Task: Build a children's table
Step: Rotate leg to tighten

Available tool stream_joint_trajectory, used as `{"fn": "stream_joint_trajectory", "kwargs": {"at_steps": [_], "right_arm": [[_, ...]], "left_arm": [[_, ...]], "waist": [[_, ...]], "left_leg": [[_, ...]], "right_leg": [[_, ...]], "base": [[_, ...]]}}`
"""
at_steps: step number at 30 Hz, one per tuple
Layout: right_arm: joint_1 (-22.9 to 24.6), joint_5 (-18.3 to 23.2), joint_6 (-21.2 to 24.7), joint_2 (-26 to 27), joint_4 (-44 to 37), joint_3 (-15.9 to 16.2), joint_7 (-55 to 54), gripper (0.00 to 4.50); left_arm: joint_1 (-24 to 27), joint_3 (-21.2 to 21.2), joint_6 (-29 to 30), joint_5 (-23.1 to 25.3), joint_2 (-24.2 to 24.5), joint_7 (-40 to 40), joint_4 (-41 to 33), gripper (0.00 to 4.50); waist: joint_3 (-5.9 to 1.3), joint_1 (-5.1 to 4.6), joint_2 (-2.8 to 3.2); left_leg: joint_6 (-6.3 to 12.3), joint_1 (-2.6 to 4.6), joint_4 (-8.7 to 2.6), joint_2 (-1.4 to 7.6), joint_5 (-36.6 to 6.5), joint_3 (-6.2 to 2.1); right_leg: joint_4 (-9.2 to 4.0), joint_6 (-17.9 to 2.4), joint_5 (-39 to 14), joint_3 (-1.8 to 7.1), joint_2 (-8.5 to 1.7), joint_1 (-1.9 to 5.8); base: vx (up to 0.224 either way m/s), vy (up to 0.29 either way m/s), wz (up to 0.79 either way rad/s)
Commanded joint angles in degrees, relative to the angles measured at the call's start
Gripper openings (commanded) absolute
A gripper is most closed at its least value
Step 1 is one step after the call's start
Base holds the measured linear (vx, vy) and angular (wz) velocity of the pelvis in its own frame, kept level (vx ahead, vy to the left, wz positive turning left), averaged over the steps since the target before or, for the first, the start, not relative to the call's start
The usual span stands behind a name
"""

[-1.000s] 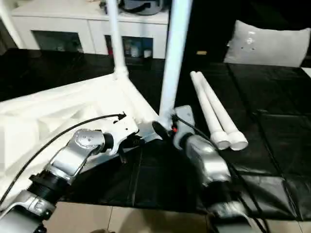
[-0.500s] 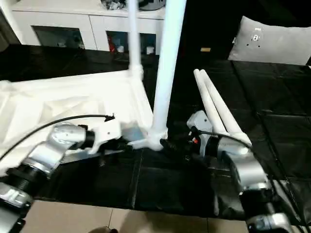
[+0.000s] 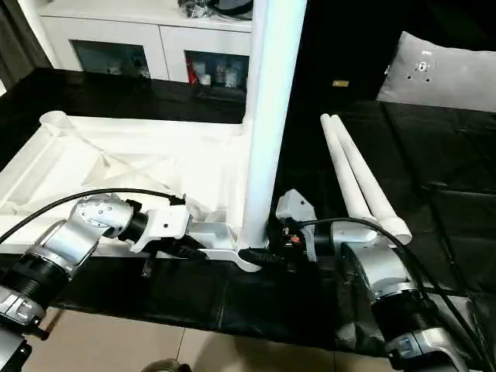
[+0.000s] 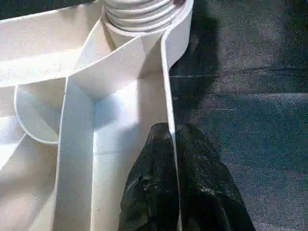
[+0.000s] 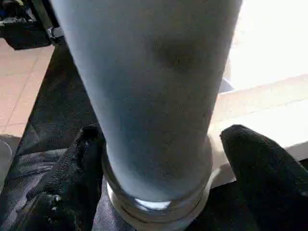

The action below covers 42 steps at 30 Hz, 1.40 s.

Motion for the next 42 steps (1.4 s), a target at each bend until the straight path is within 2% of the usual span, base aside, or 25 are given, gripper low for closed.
{"fn": "stream_joint_trajectory", "kwargs": {"at_steps": [1,8,11,12,14,17,18,19,20,21,22,23,24,26,27,28,29,30,33,37,38,39,42], "right_arm": [[-1.07,0.36,0.70,-0.14,0.29,0.26,0.44,3.62],[-0.47,1.90,3.20,-0.23,-0.27,0.31,2.41,3.00],[0.49,3.12,5.24,0.29,-1.29,-0.19,2.59,2.83],[1.42,3.44,6.77,1.26,-2.43,-0.33,0.94,2.79],[2.17,3.02,7.63,2.54,-3.20,-0.35,-1.72,2.78],[1.59,0.35,8.47,6.84,-1.35,-0.16,-9.85,2.76],[0.14,-1.19,8.49,9.82,1.48,-0.95,-16.14,2.76],[0.14,-1.19,8.49,9.82,1.48,-0.95,-16.14,2.76],[-0.26,-1.47,8.44,10.66,2.28,-1.28,-17.81,2.76],[-3.37,-1.46,8.70,15.13,8.03,-4.44,-27.40,2.76],[-5.28,-1.42,9.14,17.80,11.36,-6.50,-33.26,2.76],[-5.28,-1.42,9.14,17.80,11.36,-6.50,-33.26,2.75],[-6.38,-1.79,8.29,19.33,13.20,-7.39,-36.62,2.75],[-7.18,-2.51,5.67,21.31,14.11,-7.72,-38.72,2.75],[-7.04,-1.63,6.51,22.11,14.27,-8.39,-38.33,2.75],[-6.76,-1.50,6.63,22.21,14.11,-8.40,-37.81,2.75],[-6.65,-1.55,6.57,22.37,14.15,-8.42,-37.73,3.10],[-6.63,-1.56,6.54,22.39,14.17,-8.44,-37.73,3.31],[-5.02,-1.23,5.10,21.55,13.42,-9.51,-35.96,3.67],[-1.15,0.03,3.82,17.25,8.58,-9.33,-29.64,3.94],[-0.26,0.26,3.38,15.91,7.23,-8.93,-27.42,4.02],[0.81,0.48,2.83,14.11,5.60,-8.41,-24.53,4.25],[2.07,1.22,1.74,9.79,3.11,-8.33,-18.64,4.40]], "left_arm": [[0.01,-3.37,-1.44,1.53,-0.47,-2.99,0.54,0.00],[0.28,-2.58,-0.63,0.42,-0.85,-3.61,0.72,0.00],[1.20,-1.21,3.08,-1.27,-1.53,-2.59,-0.63,0.00],[1.96,0.07,6.51,-2.34,-2.34,-0.84,-1.89,0.00],[2.69,1.30,9.48,-3.20,-3.20,1.07,-3.04,0.00],[3.58,2.94,14.73,-3.63,-5.55,5.93,-4.78,0.00],[3.73,3.76,17.07,-3.79,-7.19,8.92,-5.63,0.00],[3.73,3.76,17.07,-3.79,-7.19,8.92,-5.63,0.00],[3.76,4.00,17.75,-3.88,-7.70,9.74,-5.92,0.00],[2.93,5.43,21.11,-3.88,-11.36,15.13,-6.25,0.00],[2.29,6.32,23.50,-3.71,-13.84,18.65,-6.44,0.00],[2.29,6.32,23.50,-3.71,-13.84,18.65,-6.44,0.00],[1.66,6.93,24.90,-3.32,-15.69,21.44,-6.21,0.00],[0.82,7.66,26.89,-2.10,-18.29,25.68,-6.04,0.00],[0.15,7.93,26.42,-1.17,-19.19,28.26,-4.49,0.00],[0.00,7.86,26.10,-0.80,-19.27,28.77,-4.02,0.00],[-0.02,7.78,26.16,-0.57,-19.30,29.16,-3.97,0.00],[-0.01,7.76,26.17,-0.50,-19.29,29.21,-3.97,0.00],[0.61,6.69,25.42,2.41,-17.35,29.88,-3.87,0.00],[1.09,5.75,22.44,3.89,-14.42,29.46,-2.63,0.00],[1.16,5.55,21.77,4.07,-13.84,29.05,-2.30,0.00],[1.29,5.16,20.29,4.30,-13.00,28.14,-1.95,0.00],[1.79,4.38,18.25,4.29,-11.10,24.83,-1.56,0.00]], "waist": [[-3.31,-0.19,-0.18],[-3.46,0.08,-0.14],[-3.40,0.13,-0.17],[-3.35,0.10,-0.18],[-3.30,0.05,-0.22],[-2.90,-0.40,-0.35],[-2.58,-0.90,-0.27],[-2.30,-1.63,-0.41],[-2.25,-1.90,-0.41],[-2.20,-2.36,-0.50],[-2.07,-3.34,-0.28],[-2.02,-3.66,-0.31],[-2.19,-3.85,-0.36],[-2.25,-3.98,-0.45],[-2.38,-3.72,-0.53],[-2.36,-3.66,-0.54],[-2.50,-3.54,-0.56],[-2.57,-3.33,-0.60],[-2.68,-3.06,-0.40],[-2.68,-2.60,-0.08],[-2.67,-2.53,-0.17],[-2.68,-2.36,0.14],[-2.66,-2.44,-0.04]], "left_leg": [[2.91,1.37,-3.56,3.20,-8.95,-0.75],[3.42,1.32,-3.42,3.20,-7.64,-0.76],[3.21,1.34,-3.47,3.21,-7.94,-0.73],[3.06,1.34,-3.50,3.25,-8.20,-0.71],[3.05,1.29,-3.58,3.28,-8.08,-0.74],[1.68,1.50,-3.92,3.12,-11.41,-0.79],[0.40,1.50,-4.20,3.10,-13.64,-0.87],[-0.93,1.28,-4.53,2.80,-16.00,-1.22],[-1.44,1.20,-4.63,2.74,-16.78,-1.39],[-2.04,1.45,-4.70,2.83,-17.79,-1.39],[-2.88,1.71,-4.60,2.68,-19.82,-1.46],[-3.23,1.75,-4.62,2.65,-20.71,-1.65],[-3.13,1.69,-4.53,2.52,-20.50,-1.74],[-2.45,1.59,-4.47,2.57,-19.47,-1.52],[-1.60,1.84,-4.26,2.60,-18.60,-1.26],[-1.13,1.69,-4.28,2.53,-17.85,-1.20],[-0.41,1.28,-4.34,2.52,-15.81,-1.18],[0.22,1.30,-4.19,2.49,-14.63,-1.04],[1.04,1.14,-4.20,2.61,-12.69,-1.04],[1.02,1.34,-4.34,2.74,-13.77,-1.06],[1.08,1.24,-4.41,2.75,-13.73,-1.11],[1.15,1.30,-4.31,2.77,-13.92,-1.11],[1.85,1.11,-4.37,2.71,-13.82,-1.15]], "right_leg": [[-3.52,-14.79,0.66,2.34,-4.74,2.25],[-3.32,-14.92,2.45,2.28,-4.72,2.29],[-3.37,-15.08,1.55,2.27,-4.76,2.28],[-3.37,-15.06,1.24,2.30,-4.75,2.23],[-3.35,-15.04,0.89,2.31,-4.75,2.18],[-4.13,-14.32,-5.59,2.42,-4.85,1.87],[-4.36,-13.81,-9.77,2.57,-4.92,1.63],[-4.80,-12.64,-15.42,2.46,-5.09,1.84],[-4.97,-11.74,-17.83,2.38,-5.10,2.00],[-5.24,-10.71,-20.16,2.57,-5.14,1.61],[-5.29,-11.21,-22.16,2.59,-5.13,1.13],[-5.45,-11.01,-23.63,2.48,-5.23,1.20],[-5.83,-9.94,-24.98,2.44,-5.30,1.33],[-5.95,-9.80,-22.06,2.67,-5.02,1.17],[-5.96,-10.28,-19.40,2.84,-4.89,1.02],[-5.89,-10.49,-18.06,2.90,-4.80,1.17],[-5.50,-10.85,-14.83,2.82,-4.65,1.61],[-5.48,-11.02,-13.09,2.79,-4.65,1.61],[-5.16,-11.55,-9.73,2.69,-4.66,1.85],[-5.14,-11.50,-8.82,2.67,-4.62,1.94],[-5.24,-11.30,-8.77,2.61,-4.59,2.06],[-5.25,-11.15,-8.24,2.65,-4.59,2.08],[-5.31,-11.36,-7.04,2.45,-4.46,2.42]], "base": [[0.000,0.000,0.00],[0.000,0.000,0.00],[0.000,0.000,0.00],[0.000,0.000,0.00],[0.000,0.000,0.00],[0.000,0.000,0.00],[0.000,0.000,0.00],[0.000,0.000,0.00],[0.000,0.000,0.00],[0.000,0.000,0.00],[0.000,0.000,0.00],[0.000,0.000,0.00],[0.000,0.000,0.00],[0.000,0.000,0.00],[0.000,0.000,0.00],[0.000,0.000,0.00],[0.000,0.000,0.00],[0.000,0.000,0.00],[0.000,0.000,0.00],[0.000,0.000,0.00],[0.000,0.000,0.00],[0.000,0.000,0.00],[0.000,0.000,0.00]]}}
